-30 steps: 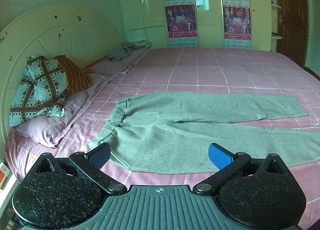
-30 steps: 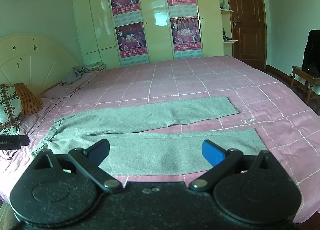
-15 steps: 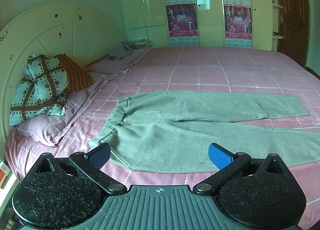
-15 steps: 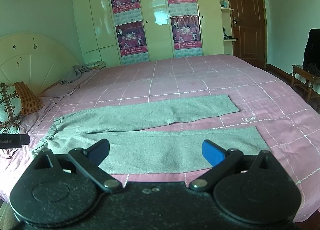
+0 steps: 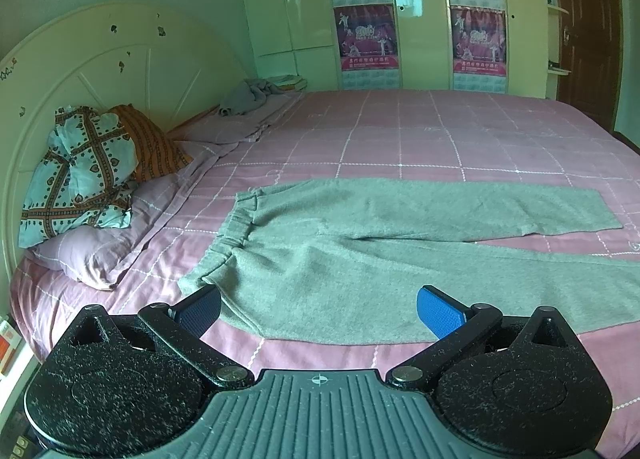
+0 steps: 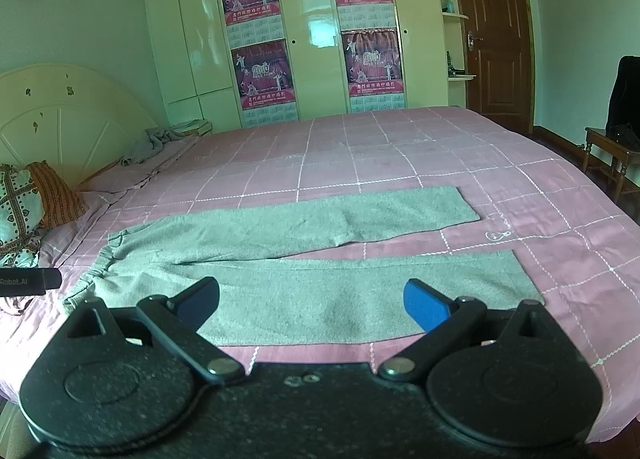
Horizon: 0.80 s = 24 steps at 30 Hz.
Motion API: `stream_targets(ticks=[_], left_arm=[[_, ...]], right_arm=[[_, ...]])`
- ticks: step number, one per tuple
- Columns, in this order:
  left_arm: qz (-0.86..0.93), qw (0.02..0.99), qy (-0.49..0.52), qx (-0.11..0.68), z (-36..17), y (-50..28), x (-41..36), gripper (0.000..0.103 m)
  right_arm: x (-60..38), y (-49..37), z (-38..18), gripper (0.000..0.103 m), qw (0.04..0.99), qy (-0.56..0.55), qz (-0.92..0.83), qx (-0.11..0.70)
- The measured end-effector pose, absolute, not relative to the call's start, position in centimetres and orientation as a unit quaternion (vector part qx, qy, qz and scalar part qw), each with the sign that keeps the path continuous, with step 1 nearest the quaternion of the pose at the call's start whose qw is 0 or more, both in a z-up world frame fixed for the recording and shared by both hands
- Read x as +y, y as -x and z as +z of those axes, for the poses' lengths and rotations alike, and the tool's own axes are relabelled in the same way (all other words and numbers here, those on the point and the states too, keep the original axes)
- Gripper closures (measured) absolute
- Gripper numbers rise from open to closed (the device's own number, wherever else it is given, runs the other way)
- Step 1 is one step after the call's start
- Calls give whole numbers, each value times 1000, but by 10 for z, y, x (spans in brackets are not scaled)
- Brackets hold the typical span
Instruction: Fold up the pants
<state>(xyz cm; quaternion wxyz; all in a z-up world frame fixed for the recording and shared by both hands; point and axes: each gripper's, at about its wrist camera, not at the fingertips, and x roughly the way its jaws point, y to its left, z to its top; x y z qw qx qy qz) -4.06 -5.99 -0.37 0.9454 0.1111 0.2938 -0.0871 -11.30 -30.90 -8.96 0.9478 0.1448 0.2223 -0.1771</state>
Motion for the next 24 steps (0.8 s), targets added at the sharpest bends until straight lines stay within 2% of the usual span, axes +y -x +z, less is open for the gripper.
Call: stream_targets(ticks=[24], left_arm=[[-80, 942, -110, 306, -10, 11, -64, 0]], right_arm=[[-311, 102, -85, 4, 954, -110, -183, 212]])
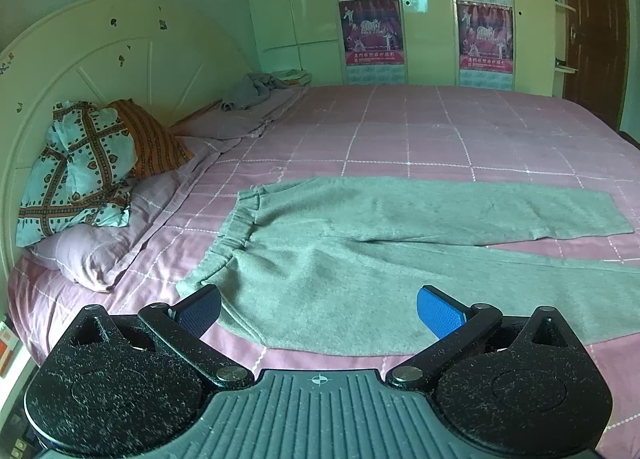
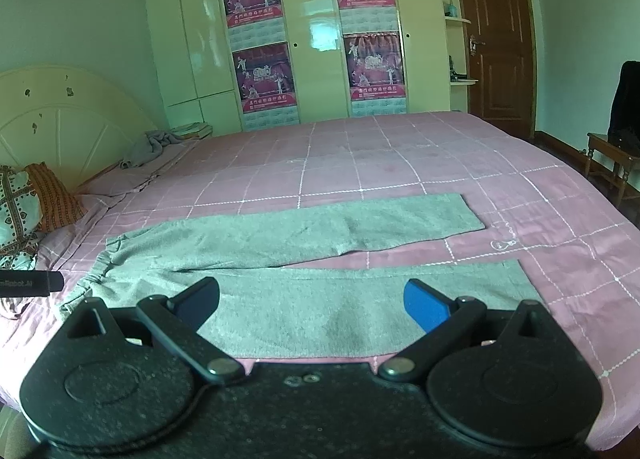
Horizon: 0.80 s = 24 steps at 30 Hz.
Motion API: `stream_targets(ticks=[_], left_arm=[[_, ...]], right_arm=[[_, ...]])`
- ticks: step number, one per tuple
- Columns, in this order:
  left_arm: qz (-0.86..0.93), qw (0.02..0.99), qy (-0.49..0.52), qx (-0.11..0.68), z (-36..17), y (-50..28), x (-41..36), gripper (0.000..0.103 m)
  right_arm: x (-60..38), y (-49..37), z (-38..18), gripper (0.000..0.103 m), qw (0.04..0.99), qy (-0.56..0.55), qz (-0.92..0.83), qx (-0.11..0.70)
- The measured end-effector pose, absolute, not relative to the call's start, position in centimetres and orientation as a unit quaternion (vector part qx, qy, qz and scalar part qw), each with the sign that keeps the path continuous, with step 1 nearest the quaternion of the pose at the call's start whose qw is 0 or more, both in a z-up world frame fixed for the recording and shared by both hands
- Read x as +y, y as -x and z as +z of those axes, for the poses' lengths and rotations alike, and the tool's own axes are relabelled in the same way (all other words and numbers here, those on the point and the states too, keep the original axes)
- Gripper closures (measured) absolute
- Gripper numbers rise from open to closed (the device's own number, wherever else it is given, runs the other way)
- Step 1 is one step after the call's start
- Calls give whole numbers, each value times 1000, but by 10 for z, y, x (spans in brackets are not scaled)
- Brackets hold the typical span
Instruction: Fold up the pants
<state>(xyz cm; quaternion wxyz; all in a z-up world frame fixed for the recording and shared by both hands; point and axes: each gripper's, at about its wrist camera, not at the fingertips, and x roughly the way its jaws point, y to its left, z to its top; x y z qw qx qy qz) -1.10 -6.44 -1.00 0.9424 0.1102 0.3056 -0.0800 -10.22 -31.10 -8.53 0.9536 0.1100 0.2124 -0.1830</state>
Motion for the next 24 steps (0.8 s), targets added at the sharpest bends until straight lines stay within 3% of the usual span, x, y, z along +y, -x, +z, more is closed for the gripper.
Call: stream_targets(ticks=[24], left_arm=[[-36, 937, -108, 330, -24, -83, -56, 0]], right_arm=[[-305, 23, -70, 4, 964, -113, -131, 203]])
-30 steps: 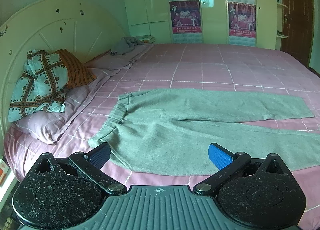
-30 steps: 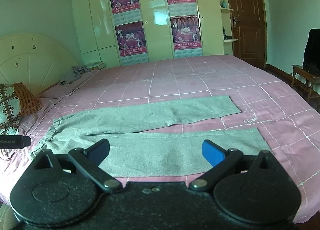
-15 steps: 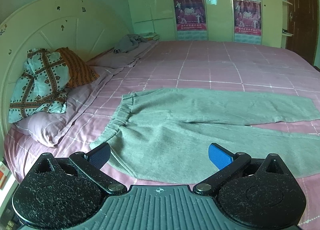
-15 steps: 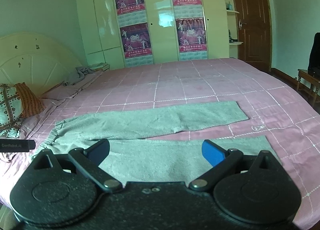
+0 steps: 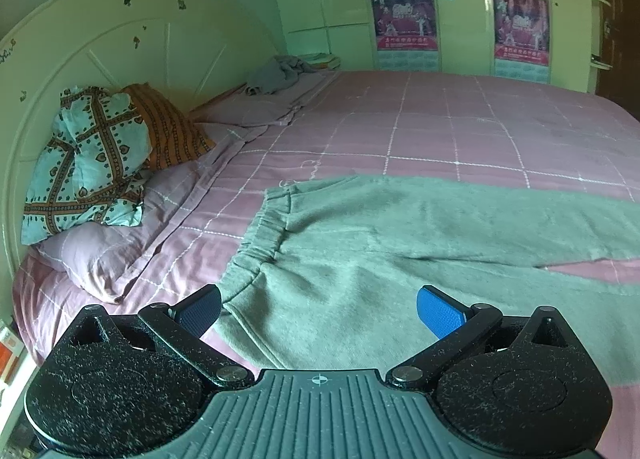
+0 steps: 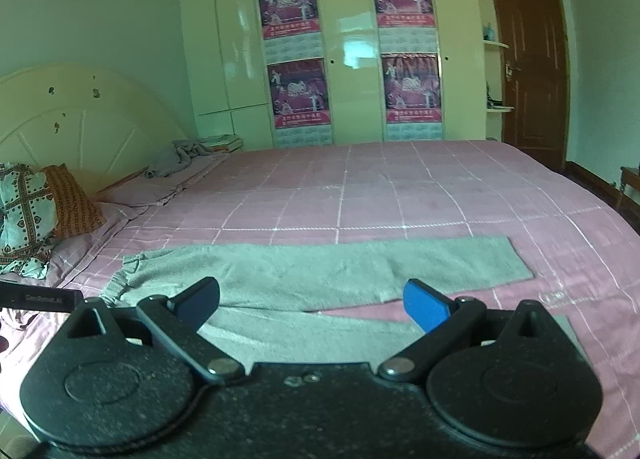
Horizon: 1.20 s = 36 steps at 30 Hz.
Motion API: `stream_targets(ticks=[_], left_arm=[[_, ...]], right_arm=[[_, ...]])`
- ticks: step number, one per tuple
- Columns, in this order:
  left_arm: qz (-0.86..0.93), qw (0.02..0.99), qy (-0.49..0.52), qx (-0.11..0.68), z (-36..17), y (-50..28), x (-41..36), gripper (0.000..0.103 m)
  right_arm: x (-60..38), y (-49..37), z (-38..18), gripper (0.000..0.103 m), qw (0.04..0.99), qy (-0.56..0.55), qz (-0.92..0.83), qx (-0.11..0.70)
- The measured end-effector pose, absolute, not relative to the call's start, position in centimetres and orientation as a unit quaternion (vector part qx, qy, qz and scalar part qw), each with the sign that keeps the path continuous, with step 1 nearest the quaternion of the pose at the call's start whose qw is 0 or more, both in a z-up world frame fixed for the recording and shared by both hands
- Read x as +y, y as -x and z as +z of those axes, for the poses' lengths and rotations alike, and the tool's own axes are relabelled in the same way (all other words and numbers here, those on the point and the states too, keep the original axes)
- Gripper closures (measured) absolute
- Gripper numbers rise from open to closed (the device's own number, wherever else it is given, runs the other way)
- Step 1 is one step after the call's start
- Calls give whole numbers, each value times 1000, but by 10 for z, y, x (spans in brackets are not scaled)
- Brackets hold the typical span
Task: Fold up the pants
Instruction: 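Move the left tool to the waistband and close it on the fabric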
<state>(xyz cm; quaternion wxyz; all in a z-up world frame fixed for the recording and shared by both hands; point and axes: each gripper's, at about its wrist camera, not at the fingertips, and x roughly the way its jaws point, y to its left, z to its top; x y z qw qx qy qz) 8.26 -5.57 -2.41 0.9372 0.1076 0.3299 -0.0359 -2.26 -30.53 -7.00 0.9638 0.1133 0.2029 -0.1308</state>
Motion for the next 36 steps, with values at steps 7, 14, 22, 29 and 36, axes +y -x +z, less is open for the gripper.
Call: stream_targets(ticks=[7, 14, 22, 29, 36], left_arm=[[-23, 937, -113, 331, -27, -120, -55, 0], [-18, 934, -112, 340, -36, -159, -57, 0], [-8, 932, -115, 343, -48, -210, -59, 0], [7, 926, -111, 361, -73, -265, -53, 0], [25, 910, -125, 393, -115, -326, -47, 0]], right_arm=[[-302, -8, -67, 4, 967, -124, -114, 192], [-301, -46, -68, 6, 966, -123, -88, 209], [-302, -93, -72, 6, 968, -106, -73, 216], [-298, -139, -84, 7, 973, -76, -53, 213], [-302, -192, -107, 7, 971, -67, -32, 226]])
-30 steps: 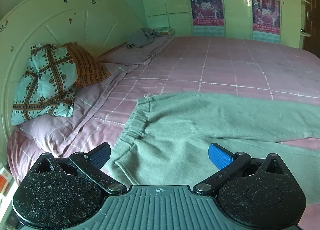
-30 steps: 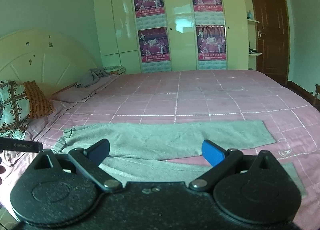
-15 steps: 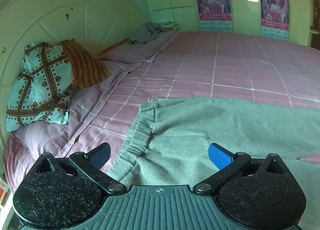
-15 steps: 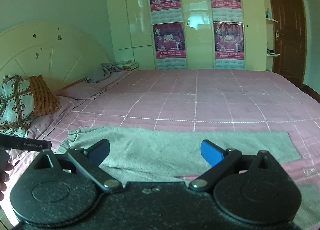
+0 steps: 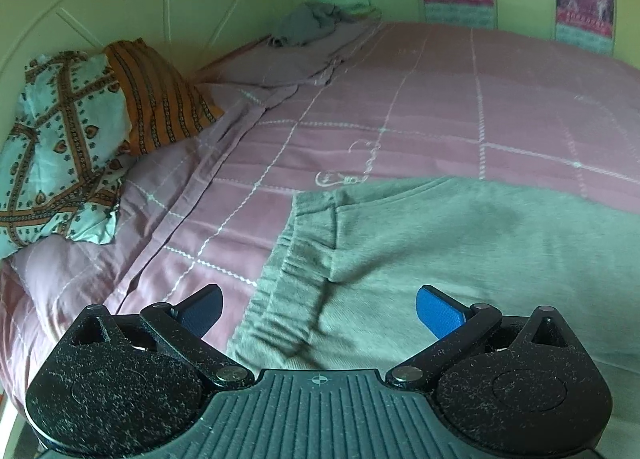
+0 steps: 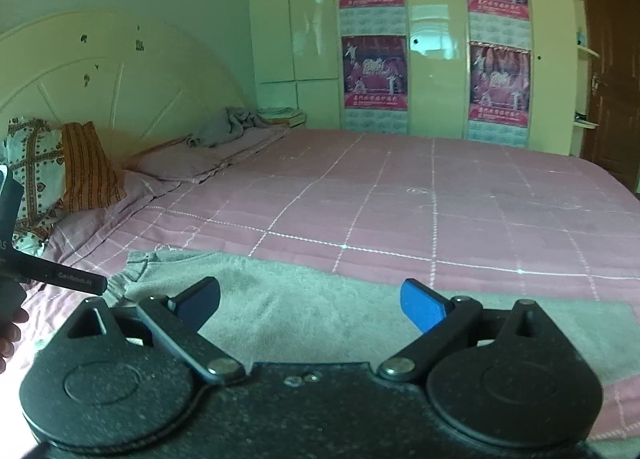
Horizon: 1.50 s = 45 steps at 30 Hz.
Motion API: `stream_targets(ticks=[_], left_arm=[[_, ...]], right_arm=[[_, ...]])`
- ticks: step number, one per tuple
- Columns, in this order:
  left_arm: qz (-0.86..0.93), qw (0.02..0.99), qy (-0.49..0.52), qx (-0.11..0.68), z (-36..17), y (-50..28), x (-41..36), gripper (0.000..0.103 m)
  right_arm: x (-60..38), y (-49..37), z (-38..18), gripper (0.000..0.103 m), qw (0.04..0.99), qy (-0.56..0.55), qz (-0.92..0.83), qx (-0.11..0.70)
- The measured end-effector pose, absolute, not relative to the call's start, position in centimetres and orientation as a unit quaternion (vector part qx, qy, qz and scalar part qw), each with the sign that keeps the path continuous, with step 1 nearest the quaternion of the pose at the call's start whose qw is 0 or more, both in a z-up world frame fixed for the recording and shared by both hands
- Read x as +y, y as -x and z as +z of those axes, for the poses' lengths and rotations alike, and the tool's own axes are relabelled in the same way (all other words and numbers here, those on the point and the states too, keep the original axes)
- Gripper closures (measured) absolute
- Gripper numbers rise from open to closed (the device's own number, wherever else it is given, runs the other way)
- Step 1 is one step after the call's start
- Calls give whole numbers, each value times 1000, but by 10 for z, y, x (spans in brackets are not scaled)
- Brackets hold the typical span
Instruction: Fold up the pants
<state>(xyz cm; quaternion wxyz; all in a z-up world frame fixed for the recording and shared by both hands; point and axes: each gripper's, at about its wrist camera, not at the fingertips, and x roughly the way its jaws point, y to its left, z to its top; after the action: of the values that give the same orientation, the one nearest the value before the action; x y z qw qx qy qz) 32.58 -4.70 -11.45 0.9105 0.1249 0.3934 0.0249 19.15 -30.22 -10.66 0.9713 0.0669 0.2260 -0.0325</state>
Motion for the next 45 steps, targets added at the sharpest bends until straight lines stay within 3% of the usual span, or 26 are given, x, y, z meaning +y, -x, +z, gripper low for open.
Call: stream_targets(ticks=[11, 14, 19, 24, 29, 33, 34, 35, 36, 37, 40, 41, 42, 43, 45], left_arm=[[41, 891, -122, 435, -180, -415, -31, 1], [31, 888, -101, 448, -195, -434, -25, 13], [7, 884, -90, 459, -210, -453, -25, 14], [-11, 898, -68, 436, -191, -451, -15, 14], [-5, 881, -86, 465, -216, -464, -8, 15], [-14, 886, -77, 457, -221, -464, -9, 25], [-15, 887, -77, 456, -220, -463, -9, 27], [-17, 887, -77, 455, -219, -460, -10, 31], [-18, 888, -77, 453, -216, -458, -10, 34], [-19, 888, -79, 453, -215, -456, -11, 35], [-17, 887, -93, 453, -210, -455, -13, 40], [-16, 886, -98, 453, -210, -456, -15, 40], [-15, 885, -101, 455, -210, -456, -16, 40], [-13, 884, -100, 457, -211, -457, -16, 41], [-7, 883, -96, 459, -210, -457, -17, 47]], right_arm=[[-300, -299, -161, 7, 960, -35, 32, 276], [-299, -326, -178, 7, 955, -26, 53, 290], [-297, -370, -201, 7, 945, -17, 80, 316], [-292, -403, -214, 7, 939, 5, 101, 328], [-292, -430, -223, 8, 933, 32, 109, 340], [-291, -443, -233, 8, 923, 51, 122, 361], [-290, -445, -235, 10, 919, 56, 131, 367], [-289, -444, -235, 29, 915, 57, 143, 372], [-290, -442, -233, 52, 914, 57, 153, 372], [-292, -441, -231, 87, 914, 54, 156, 369], [-302, -443, -224, 87, 913, 43, 154, 376], [-302, -443, -224, 78, 913, 49, 154, 374], [-299, -444, -224, 76, 914, 59, 150, 373], [-297, -446, -226, 76, 912, 69, 151, 376], [-290, -450, -229, 87, 909, 82, 148, 380]])
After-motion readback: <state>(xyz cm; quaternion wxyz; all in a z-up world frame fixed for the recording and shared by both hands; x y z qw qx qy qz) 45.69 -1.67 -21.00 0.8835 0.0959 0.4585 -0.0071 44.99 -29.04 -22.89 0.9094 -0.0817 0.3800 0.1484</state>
